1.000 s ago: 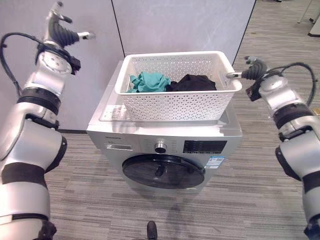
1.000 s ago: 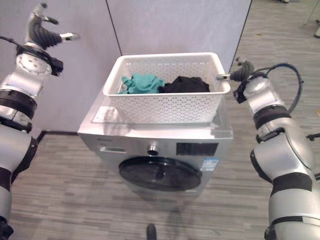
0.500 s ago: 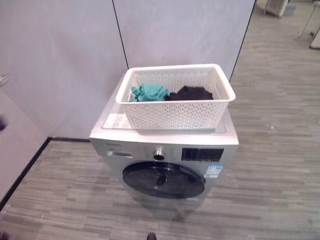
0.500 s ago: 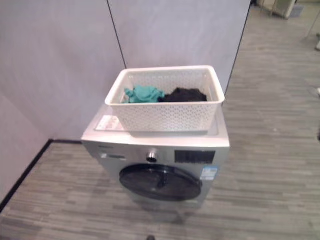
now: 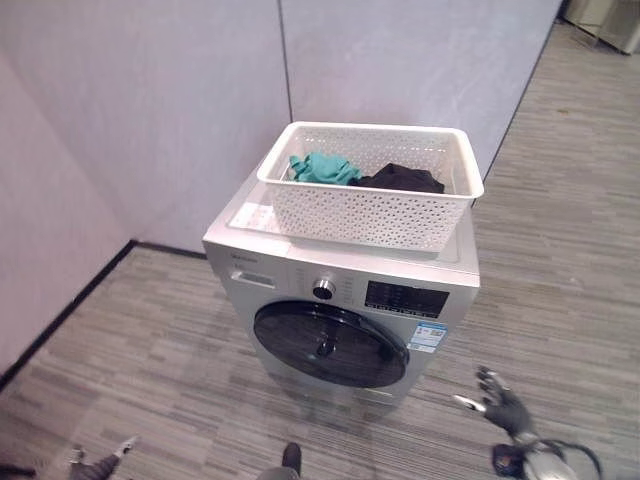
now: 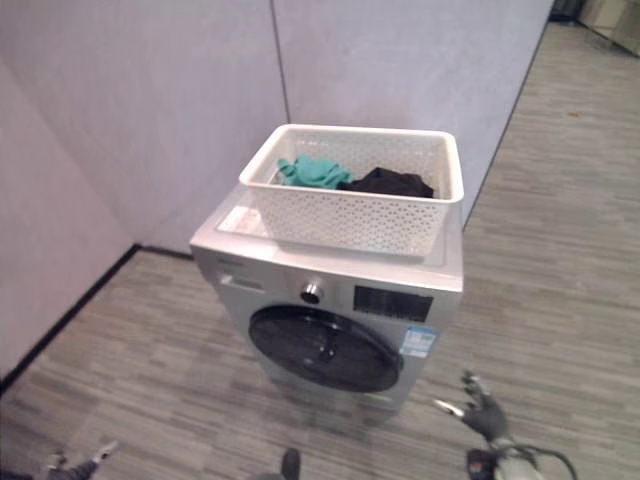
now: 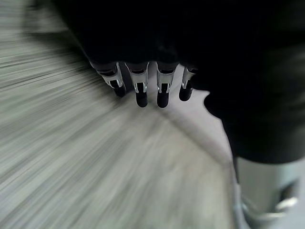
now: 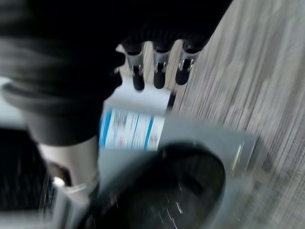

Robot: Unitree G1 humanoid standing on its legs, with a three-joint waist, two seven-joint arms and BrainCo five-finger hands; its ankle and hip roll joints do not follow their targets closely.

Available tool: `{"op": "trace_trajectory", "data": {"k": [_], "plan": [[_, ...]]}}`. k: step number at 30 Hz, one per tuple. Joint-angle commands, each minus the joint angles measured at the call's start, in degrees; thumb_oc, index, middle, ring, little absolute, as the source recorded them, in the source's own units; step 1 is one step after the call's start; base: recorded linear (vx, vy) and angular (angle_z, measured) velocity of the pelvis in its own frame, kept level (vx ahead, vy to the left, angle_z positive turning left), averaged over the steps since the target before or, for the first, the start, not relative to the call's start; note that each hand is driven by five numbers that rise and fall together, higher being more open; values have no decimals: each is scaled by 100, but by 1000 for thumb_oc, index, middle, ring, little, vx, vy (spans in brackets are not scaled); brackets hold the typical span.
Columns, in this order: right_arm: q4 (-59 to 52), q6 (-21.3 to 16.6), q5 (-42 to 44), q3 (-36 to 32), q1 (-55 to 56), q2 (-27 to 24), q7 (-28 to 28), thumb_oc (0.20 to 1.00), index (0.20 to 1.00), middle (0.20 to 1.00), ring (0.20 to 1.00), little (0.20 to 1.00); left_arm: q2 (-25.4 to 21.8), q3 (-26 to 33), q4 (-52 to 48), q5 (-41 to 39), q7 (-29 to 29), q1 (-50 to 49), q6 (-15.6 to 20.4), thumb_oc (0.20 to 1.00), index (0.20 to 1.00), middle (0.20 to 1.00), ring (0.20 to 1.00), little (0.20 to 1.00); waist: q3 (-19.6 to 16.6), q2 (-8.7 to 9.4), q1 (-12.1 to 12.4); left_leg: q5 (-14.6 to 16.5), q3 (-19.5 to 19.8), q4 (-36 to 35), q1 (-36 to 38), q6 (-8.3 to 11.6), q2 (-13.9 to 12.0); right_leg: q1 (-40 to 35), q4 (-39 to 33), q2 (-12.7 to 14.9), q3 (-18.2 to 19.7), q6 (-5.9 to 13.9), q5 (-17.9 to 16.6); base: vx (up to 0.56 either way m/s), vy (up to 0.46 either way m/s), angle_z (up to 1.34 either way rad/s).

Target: Grab the laundry basket,head to the washer,open it,put in the laundry and shut it.

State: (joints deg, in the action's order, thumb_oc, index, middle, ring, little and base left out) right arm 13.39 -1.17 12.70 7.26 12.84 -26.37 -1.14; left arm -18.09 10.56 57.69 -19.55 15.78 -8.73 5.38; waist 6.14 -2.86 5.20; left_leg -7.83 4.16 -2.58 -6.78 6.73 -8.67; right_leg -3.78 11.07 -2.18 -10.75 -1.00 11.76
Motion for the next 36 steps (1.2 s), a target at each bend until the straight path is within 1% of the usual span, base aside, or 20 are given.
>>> {"op": "trace_trajectory", "data": {"k": [1,2,3,4,5,6,7,8,10,12,17,22,23,27,30,31,33,34,35,36], "plan": [[-74,-328,-135,167,-878,-379,99,1000,1000,1000,1000,1000,-70,-303,-48,-415,-266,667,133,1000,1000,1000,1000,1000,252,184,-23,-288,263,245,-214,107,-232,-328,-891,241,119,145,-77,-157,-90,25],[74,-311,-235,430,-1280,-437,179,1000,1000,1000,1000,1000,61,-583,163,-384,-284,853,104,1000,1000,1000,1000,1000,358,230,12,-261,232,408,-352,99,-170,-285,-858,270,61,137,-114,-301,-151,46],[366,-297,-342,883,-1813,-472,262,1000,1000,1000,1000,1000,214,-974,352,-186,-364,980,78,1000,1000,1000,1000,1000,428,359,13,48,-122,865,-374,-26,-60,-166,-768,374,-60,129,-171,-248,-107,53],[370,-299,-342,885,-1818,-472,262,1000,1000,1000,1000,1000,214,-973,353,-185,-364,982,78,1000,1000,1000,1000,1000,418,356,6,40,-115,866,-393,-27,-61,-152,-772,371,-66,129,-180,-201,-105,51],[639,-238,-593,1142,-2211,-566,334,1000,1000,1000,1000,1000,304,-1301,341,155,-421,906,28,1000,1000,1000,1000,1000,343,471,69,440,-255,1167,-259,-115,35,-126,-827,453,-130,130,-267,-59,-44,32],[642,-239,-593,1143,-2214,-567,335,1000,1000,1000,1000,1000,305,-1300,341,155,-421,908,28,1000,1000,1000,1000,1000,332,470,61,428,-248,1162,-276,-117,37,-114,-832,452,-138,131,-276,-70,-48,40],[680,-204,-790,1186,-2339,-671,349,1000,1000,1000,1000,1000,336,-1388,359,256,-447,881,24,1000,1000,1000,1000,1000,280,485,63,534,-256,1156,-180,-136,51,-92,-852,461,-145,129,-288,-9,0,39],[666,-164,-970,1189,-2429,-788,347,1000,1000,1000,1000,1000,373,-1489,395,372,-522,818,-1,1000,1000,1000,1000,1000,206,465,34,546,-248,1010,12,-150,24,-92,-895,427,-142,141,-296,13,3,37],[742,-153,-1104,1118,-2485,-907,381,1000,1000,1000,1000,1000,415,-1506,692,370,-604,858,-71,1000,1000,1000,1000,1000,66,405,-59,408,-299,629,184,-149,-68,-106,-923,350,-189,131,-263,66,17,12],[838,-166,-1189,1007,-2471,-973,507,1000,1000,1000,1000,1000,361,-1559,697,514,-638,874,-75,1000,1000,1000,1000,1000,3,384,-98,241,-298,377,189,-105,-53,-217,-992,369,-339,139,-250,104,47,46],[1006,-183,-1252,1024,-2468,-928,521,1000,1000,1000,1000,1000,270,-1624,632,635,-685,912,-66,1000,1000,1000,1000,1000,19,360,-47,210,-273,282,213,-113,26,-366,-1064,405,-412,168,-256,75,35,20],[1118,-143,-1463,896,-2465,-1041,538,1000,1000,1000,1000,1000,145,-1841,354,881,-822,818,-11,1000,1000,1000,1000,1000,122,271,-28,256,-289,239,188,-150,127,-305,-1043,501,-416,241,-291,27,64,5],[1262,-134,-1585,892,-2603,-1086,623,1000,1000,1000,1000,1000,114,-1891,255,886,-803,842,24,1000,1000,1000,1000,1000,221,208,-28,278,-304,196,153,-173,169,-178,-1024,553,-383,289,-326,-26,78,-3],[1472,-163,-1630,1028,-2990,-1121,683,1000,1000,1000,1000,1000,67,-1967,-49,822,-749,899,103,1000,1000,1000,1000,1000,424,114,7,295,-363,171,7,-218,234,120,-970,637,-294,358,-427,-94,79,-17],[1872,-184,-1458,1324,-3712,-1122,811,1000,1000,1000,1000,1000,14,-2070,-528,274,-706,1020,290,1000,1000,1000,1000,1000,797,-65,44,259,-466,222,-330,-247,307,607,-849,749,-203,406,-552,-174,89,-7],[1879,-187,-1456,1329,-3721,-1122,812,1000,1000,1000,1000,1000,15,-2067,-527,273,-707,1022,290,1000,1000,1000,1000,1000,795,-65,43,260,-468,226,-339,-247,307,618,-843,749,-200,406,-551,-96,54,-30],[2235,-156,-1520,1551,-4277,-1160,909,1000,1000,1000,1000,1000,-55,-2063,-867,-47,-642,1058,397,1000,1000,1000,1000,1000,1029,-186,72,203,-542,196,-515,-257,350,925,-753,807,-123,436,-644,-100,68,-20],[2236,-156,-1520,1551,-4278,-1160,909,1000,1000,1000,1000,1000,-55,-2063,-867,-47,-642,1058,397,1000,1000,1000,1000,1000,1029,-186,72,203,-543,196,-516,-257,350,927,-753,807,-123,436,-644,-109,92,-5],[2723,-161,-1558,1804,-4949,-1237,1010,1000,1000,1000,1000,1000,-100,-2086,-1053,-241,-570,1098,479,1000,1000,1000,1000,1000,1177,-267,154,121,-600,90,-683,-254,378,1204,-743,836,-36,482,-736,-82,59,-12],[2895,-163,-1549,1894,-5143,-1250,1024,1000,1000,1000,1000,1000,-110,-2109,-1064,-274,-539,1139,511,1000,1000,1000,1000,1000,1211,-273,180,95,-621,76,-733,-257,383,1284,-737,838,-20,488,-761,-82,59,-15]]}}
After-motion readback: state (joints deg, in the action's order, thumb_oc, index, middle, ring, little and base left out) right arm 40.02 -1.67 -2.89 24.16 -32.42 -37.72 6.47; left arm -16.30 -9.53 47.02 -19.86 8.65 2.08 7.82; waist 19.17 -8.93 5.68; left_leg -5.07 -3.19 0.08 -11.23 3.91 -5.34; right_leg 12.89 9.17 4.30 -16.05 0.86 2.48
